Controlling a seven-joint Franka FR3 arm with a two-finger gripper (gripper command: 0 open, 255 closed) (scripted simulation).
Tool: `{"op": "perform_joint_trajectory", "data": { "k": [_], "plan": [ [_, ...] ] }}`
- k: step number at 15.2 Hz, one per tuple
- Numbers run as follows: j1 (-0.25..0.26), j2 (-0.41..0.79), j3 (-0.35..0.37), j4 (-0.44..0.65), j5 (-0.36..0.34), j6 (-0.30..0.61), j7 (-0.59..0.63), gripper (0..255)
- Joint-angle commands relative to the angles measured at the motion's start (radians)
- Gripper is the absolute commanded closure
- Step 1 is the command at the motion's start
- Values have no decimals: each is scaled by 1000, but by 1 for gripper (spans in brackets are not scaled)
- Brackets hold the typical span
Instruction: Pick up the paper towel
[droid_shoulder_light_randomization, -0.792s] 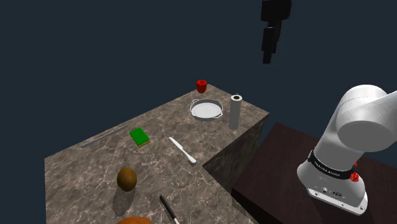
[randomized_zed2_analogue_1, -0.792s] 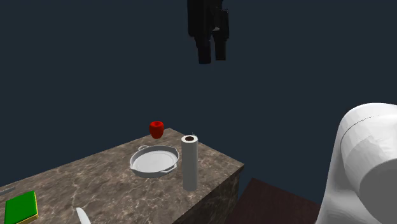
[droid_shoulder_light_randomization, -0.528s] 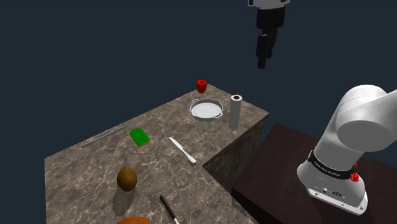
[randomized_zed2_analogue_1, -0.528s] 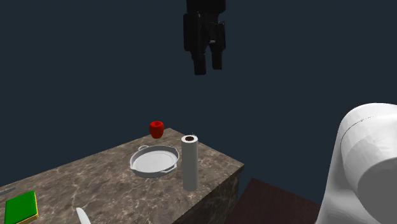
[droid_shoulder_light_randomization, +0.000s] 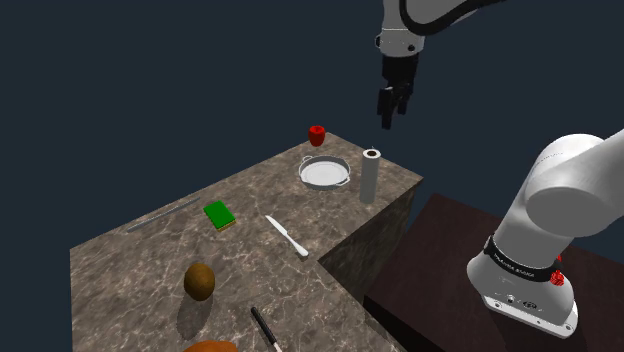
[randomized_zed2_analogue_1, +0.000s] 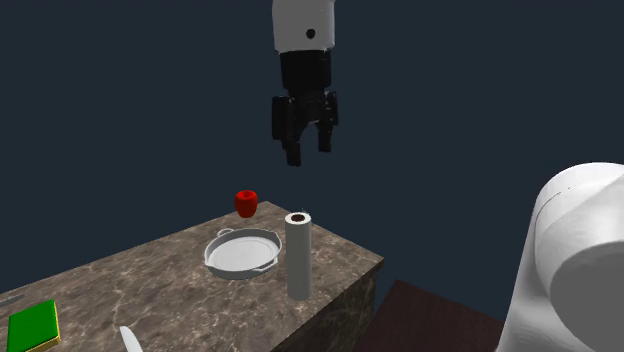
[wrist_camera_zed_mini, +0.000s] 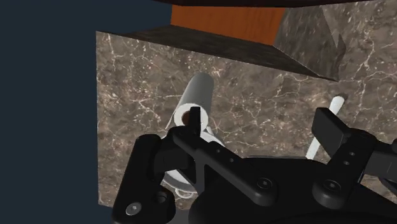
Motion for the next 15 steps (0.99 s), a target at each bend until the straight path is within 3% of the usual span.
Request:
{"op": "perform_joint_trajectory", "data": {
  "k": [1,15],
  "plan": [
    [-14,54,-9,-12,-4,76,13,0],
    [-96,484,-83,18,-8,524,78,0]
  ]
}}
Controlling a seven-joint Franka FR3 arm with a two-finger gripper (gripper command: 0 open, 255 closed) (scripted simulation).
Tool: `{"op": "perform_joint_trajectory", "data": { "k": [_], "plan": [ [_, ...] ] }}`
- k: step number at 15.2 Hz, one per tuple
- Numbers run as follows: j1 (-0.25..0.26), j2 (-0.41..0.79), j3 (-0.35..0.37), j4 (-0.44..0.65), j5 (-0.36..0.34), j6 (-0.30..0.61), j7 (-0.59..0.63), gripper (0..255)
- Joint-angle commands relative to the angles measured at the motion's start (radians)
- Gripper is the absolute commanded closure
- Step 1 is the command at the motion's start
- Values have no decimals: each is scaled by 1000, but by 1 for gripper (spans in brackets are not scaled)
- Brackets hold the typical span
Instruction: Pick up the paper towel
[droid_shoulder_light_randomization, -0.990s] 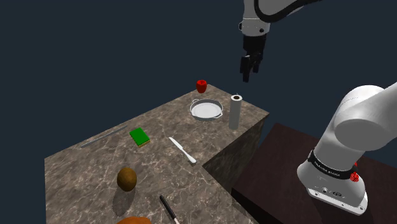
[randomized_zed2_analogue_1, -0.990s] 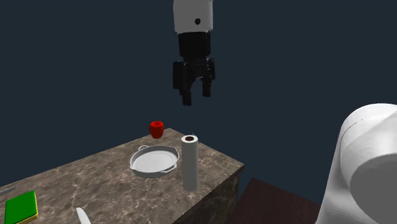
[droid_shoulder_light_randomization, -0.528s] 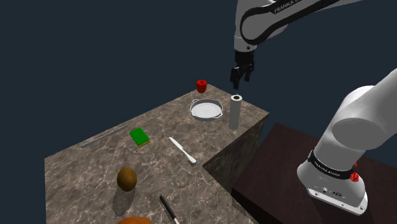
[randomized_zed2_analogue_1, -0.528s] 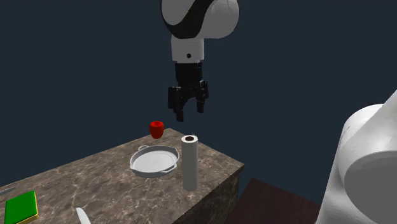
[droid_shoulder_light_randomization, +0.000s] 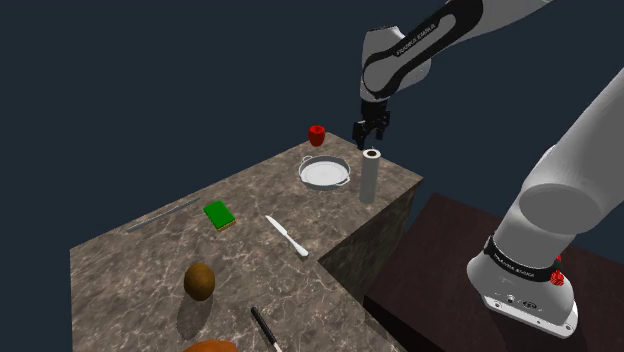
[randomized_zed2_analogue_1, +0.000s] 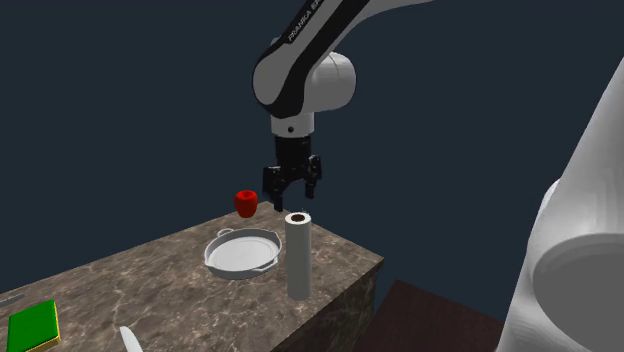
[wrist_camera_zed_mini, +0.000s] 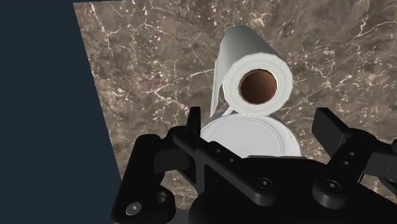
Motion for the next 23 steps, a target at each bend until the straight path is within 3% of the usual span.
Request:
{"op": "perform_joint_trajectory", "data": {
  "k": [1,9,10,19,23],
  "plan": [
    [-2,30,-3,-4,2,39,5,0],
    [-2,94,-4,-36,4,134,5,0],
    [-2,93,-4,-37,4,134,5,255],
    [-2,95,-4,-36,4,134,5,255],
    [-2,54,-3,-18,3,76,5,255]
  ]
}}
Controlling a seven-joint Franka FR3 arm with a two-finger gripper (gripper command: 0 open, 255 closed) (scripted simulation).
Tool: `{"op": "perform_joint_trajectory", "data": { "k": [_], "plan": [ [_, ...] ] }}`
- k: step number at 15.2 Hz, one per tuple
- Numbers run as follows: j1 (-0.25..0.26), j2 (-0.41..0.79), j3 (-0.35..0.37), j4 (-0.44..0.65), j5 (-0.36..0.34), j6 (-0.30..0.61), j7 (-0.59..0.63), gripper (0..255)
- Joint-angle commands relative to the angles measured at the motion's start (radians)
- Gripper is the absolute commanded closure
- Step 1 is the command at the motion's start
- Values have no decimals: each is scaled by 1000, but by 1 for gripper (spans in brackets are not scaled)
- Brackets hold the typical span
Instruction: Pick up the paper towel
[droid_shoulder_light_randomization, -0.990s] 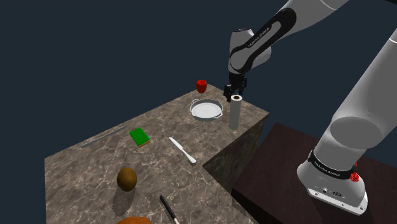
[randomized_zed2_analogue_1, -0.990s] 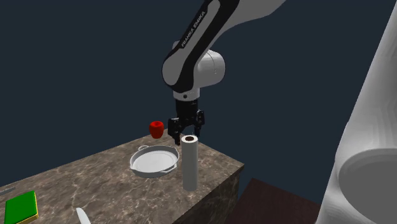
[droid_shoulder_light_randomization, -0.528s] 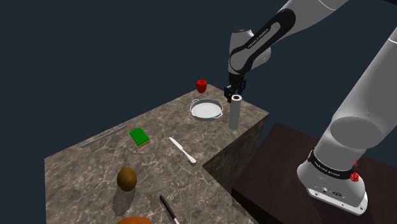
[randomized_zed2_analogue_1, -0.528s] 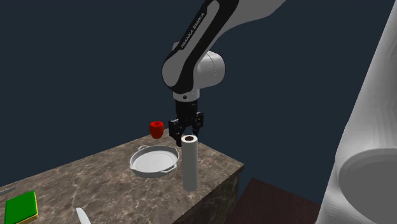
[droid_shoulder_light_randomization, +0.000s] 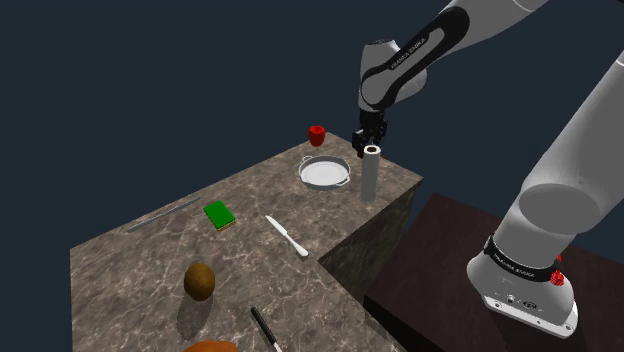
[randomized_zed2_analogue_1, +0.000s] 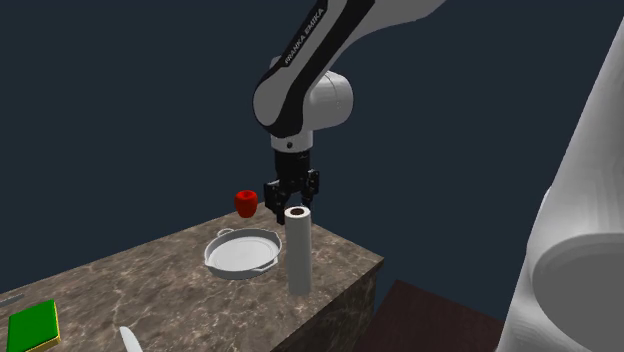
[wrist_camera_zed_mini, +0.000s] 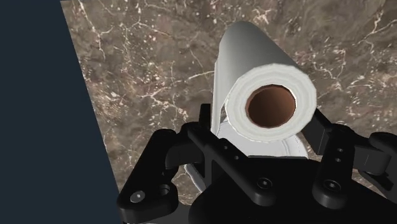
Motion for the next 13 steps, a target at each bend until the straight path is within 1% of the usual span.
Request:
{"op": "perform_joint_trajectory", "data": {
  "k": [1,11,13],
  "plan": [
    [-1,-21,-1,6,-1,-27,-2,255],
    [-1,-103,1,69,-3,-171,-2,255],
    [-1,-104,1,70,-3,-174,-2,255]
  ]
}}
